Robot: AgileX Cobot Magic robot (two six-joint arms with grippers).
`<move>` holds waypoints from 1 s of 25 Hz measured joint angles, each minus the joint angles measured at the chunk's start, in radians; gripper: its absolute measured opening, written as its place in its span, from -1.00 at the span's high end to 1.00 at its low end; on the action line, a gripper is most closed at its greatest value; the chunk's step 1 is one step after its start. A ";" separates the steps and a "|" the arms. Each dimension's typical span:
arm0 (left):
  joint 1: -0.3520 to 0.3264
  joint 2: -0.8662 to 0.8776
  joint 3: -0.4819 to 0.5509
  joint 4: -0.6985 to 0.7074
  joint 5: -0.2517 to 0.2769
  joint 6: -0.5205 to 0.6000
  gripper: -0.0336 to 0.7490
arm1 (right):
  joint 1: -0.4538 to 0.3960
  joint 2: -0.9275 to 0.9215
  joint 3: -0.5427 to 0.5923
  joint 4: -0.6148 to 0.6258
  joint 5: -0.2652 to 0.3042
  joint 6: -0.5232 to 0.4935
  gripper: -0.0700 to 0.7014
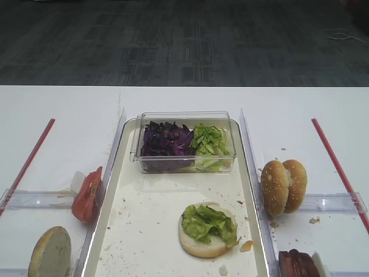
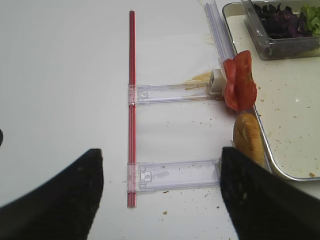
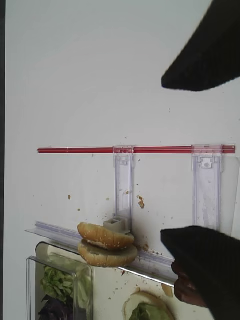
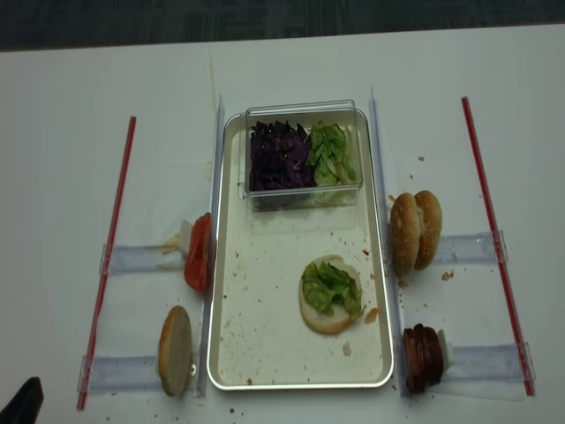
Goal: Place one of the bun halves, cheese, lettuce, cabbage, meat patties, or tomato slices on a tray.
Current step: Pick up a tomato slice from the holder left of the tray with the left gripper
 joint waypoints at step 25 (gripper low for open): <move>0.000 0.000 0.000 0.000 0.000 0.000 -0.34 | 0.000 0.000 0.000 0.000 0.000 -0.002 -0.71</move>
